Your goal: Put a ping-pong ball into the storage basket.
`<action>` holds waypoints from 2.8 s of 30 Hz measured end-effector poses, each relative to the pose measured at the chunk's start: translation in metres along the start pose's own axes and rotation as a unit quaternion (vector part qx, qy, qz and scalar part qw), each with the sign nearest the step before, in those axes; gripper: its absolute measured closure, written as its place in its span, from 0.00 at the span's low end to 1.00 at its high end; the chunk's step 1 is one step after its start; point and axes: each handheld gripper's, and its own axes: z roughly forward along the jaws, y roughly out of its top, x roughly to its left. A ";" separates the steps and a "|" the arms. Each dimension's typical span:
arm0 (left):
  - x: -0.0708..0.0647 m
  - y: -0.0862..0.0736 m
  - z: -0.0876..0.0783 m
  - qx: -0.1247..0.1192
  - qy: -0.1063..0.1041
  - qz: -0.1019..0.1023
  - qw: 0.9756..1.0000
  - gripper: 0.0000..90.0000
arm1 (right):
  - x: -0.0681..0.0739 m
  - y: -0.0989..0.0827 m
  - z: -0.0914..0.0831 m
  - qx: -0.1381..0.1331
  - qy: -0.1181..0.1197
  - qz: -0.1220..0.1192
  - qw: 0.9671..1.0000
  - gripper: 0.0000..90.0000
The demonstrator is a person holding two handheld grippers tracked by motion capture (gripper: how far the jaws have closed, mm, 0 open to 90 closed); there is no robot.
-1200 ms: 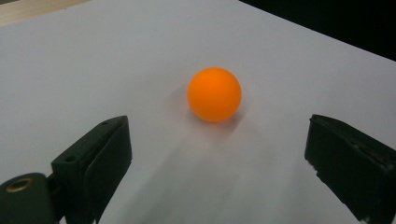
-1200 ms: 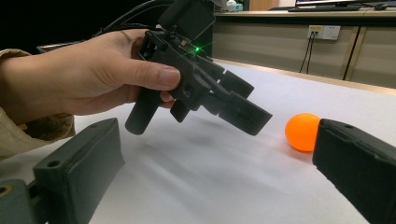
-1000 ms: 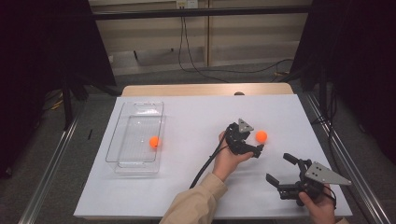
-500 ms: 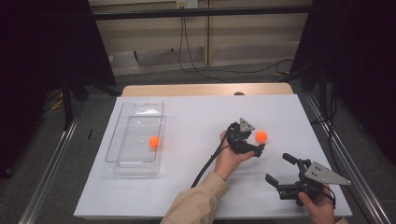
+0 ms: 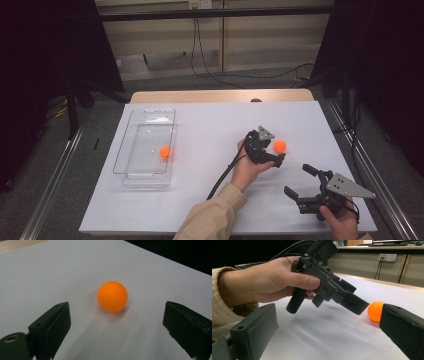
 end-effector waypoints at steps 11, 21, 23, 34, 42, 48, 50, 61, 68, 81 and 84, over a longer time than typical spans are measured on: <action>0.000 0.003 0.008 0.004 0.002 -0.003 1.000 0.09 | -0.001 0.000 0.001 0.000 -0.001 0.000 1.000 0.01; 0.003 0.000 0.015 0.006 0.004 -0.008 1.000 0.09 | 0.000 0.001 0.000 -0.003 -0.002 0.002 1.000 0.01; 0.003 0.000 0.015 0.003 0.004 -0.008 1.000 0.09 | 0.000 0.001 0.000 -0.002 -0.001 0.001 1.000 0.01; 0.004 0.000 0.020 0.004 0.007 -0.006 1.000 0.10 | 0.000 0.000 -0.001 -0.002 -0.001 0.002 1.000 0.01; 0.002 0.003 0.022 0.002 0.007 -0.002 1.000 0.10 | -0.001 0.001 -0.001 -0.002 -0.001 0.002 1.000 0.01; 0.002 0.003 0.024 0.003 0.010 -0.002 1.000 0.10 | 0.000 0.001 -0.002 -0.003 -0.001 0.002 1.000 0.01; 0.002 0.003 0.025 0.004 0.010 -0.002 1.000 0.10 | -0.001 0.001 -0.002 -0.003 -0.001 0.002 1.000 0.01; 0.001 0.003 0.033 0.009 0.013 0.008 1.000 0.12 | 0.000 0.001 -0.002 -0.005 0.000 0.002 1.000 0.01; 0.000 0.006 0.036 0.006 0.012 0.011 1.000 0.15 | 0.000 0.001 -0.003 -0.006 0.000 0.002 1.000 0.01; -0.002 0.008 0.042 0.007 0.004 0.022 1.000 0.24 | -0.002 0.001 -0.004 -0.007 -0.003 0.003 1.000 0.01; -0.002 0.009 0.044 0.008 0.001 0.023 1.000 0.27 | -0.002 0.001 -0.004 -0.008 -0.003 0.005 1.000 0.01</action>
